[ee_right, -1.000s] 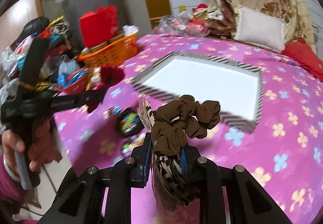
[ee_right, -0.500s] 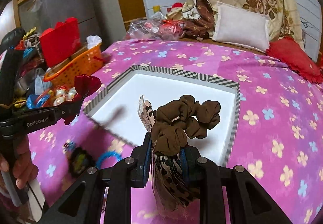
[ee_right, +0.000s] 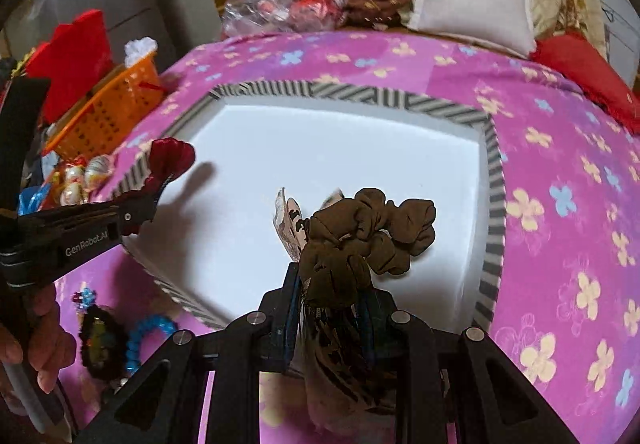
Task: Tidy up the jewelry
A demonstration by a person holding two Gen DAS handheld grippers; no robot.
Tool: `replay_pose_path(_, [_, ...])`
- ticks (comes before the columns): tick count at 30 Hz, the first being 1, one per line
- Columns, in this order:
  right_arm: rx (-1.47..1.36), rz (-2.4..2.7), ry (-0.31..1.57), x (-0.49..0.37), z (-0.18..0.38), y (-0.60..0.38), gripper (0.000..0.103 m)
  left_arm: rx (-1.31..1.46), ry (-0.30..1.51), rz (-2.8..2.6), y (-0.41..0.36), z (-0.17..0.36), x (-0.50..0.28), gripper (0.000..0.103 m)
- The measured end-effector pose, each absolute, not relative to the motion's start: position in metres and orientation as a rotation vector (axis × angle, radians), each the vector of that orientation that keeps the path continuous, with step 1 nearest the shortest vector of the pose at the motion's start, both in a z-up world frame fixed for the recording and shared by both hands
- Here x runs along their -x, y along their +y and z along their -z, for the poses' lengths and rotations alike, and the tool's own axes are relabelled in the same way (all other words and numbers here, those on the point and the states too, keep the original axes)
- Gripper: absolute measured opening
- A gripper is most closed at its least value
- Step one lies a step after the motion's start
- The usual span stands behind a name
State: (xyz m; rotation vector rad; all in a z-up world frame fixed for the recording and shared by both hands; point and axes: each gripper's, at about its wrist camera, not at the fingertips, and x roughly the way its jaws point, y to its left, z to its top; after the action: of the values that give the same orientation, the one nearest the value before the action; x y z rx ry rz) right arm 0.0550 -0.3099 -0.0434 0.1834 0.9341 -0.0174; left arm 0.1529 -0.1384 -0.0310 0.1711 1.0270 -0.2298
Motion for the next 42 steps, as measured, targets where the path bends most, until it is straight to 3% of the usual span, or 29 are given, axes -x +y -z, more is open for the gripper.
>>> replay_pose_path(3, [-0.192, 0.018, 0.952, -0.056, 0.049, -0.312, 0.024, -0.190, 1.043, 0.211, -0.140, 0.040, -0.156, 0.011])
replay_pose_path(8, [-0.159, 0.022, 0.962, -0.053, 0.049, -0.309, 0.036, -0.207, 1.035, 0.198, -0.142, 0.045, -0.154, 0.015])
replay_pose_path(9, [-0.152, 0.025, 0.958, -0.052, 0.048, -0.307, 0.044, -0.212, 1.036, 0.199, -0.142, 0.045, -0.154, 0.022])
replay_pose_path(12, [-0.146, 0.023, 0.923, -0.044, 0.038, -0.305, 0.046, -0.214, 1.023, 0.205, -0.142, 0.042, -0.150, 0.046])
replay_pose_path(16, [-0.167, 0.030, 0.893, -0.032, 0.027, -0.305, 0.046, -0.209, 0.985, 0.208, -0.139, 0.029, -0.142, 0.054])
replay_pose_path(29, [-0.194, 0.022, 0.779, 0.022, -0.009, -0.277, 0.048, -0.202, 0.851, 0.221, -0.119, -0.015, -0.079, 0.055])
replay_pose_path(33, [-0.206, 0.041, 0.747, 0.039, -0.017, -0.270, 0.068, -0.190, 0.834, 0.220, -0.108, -0.023, -0.057, 0.055])
replay_pose_path(42, [-0.218, 0.040, 0.721, 0.068, -0.025, -0.254, 0.068, -0.157, 0.790, 0.194, -0.081, -0.033, -0.014, 0.055])
